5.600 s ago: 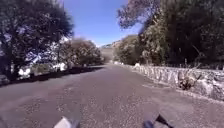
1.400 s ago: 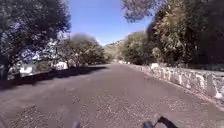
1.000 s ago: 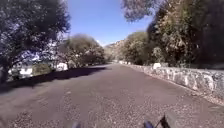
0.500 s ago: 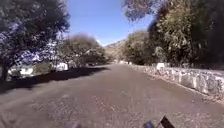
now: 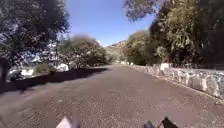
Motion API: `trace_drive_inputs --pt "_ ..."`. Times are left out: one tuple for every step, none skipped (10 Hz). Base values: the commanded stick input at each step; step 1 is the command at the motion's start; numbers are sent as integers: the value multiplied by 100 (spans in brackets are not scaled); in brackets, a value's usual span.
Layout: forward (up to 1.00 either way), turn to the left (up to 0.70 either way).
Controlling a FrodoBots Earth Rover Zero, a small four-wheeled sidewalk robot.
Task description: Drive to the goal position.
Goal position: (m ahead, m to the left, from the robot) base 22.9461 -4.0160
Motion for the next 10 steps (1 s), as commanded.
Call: trace_drive_inputs --pt "50 0" --pt "50 0" --pt "50 0" --pt "50 0" --pt "50 0" --pt "50 0" --pt "50 0" --pt "50 0" --pt "50 0" --pt "50 0"
